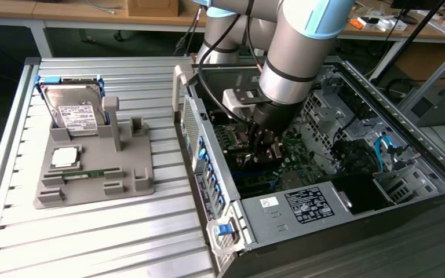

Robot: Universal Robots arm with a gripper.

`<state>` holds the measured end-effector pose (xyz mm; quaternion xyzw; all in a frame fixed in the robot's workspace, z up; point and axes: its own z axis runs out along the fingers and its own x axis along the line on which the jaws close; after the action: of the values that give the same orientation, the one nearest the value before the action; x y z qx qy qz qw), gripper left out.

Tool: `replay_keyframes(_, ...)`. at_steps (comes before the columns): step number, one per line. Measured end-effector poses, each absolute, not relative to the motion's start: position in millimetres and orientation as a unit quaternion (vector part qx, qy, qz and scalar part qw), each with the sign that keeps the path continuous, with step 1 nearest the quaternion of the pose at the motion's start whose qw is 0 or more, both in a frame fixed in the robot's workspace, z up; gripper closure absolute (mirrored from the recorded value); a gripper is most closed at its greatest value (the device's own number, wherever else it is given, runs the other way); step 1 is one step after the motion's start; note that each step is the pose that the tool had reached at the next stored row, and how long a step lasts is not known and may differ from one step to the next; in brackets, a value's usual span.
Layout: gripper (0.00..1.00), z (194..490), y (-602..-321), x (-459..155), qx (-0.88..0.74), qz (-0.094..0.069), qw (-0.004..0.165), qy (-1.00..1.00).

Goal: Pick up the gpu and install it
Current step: 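Insert the gpu into the slot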

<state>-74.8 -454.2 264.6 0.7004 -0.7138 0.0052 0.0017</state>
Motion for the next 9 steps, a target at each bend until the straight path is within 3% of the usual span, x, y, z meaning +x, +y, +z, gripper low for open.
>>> replay_keyframes(9,0.73,262.8,-454.8,-74.9,0.699,0.005,0.001,-0.715)
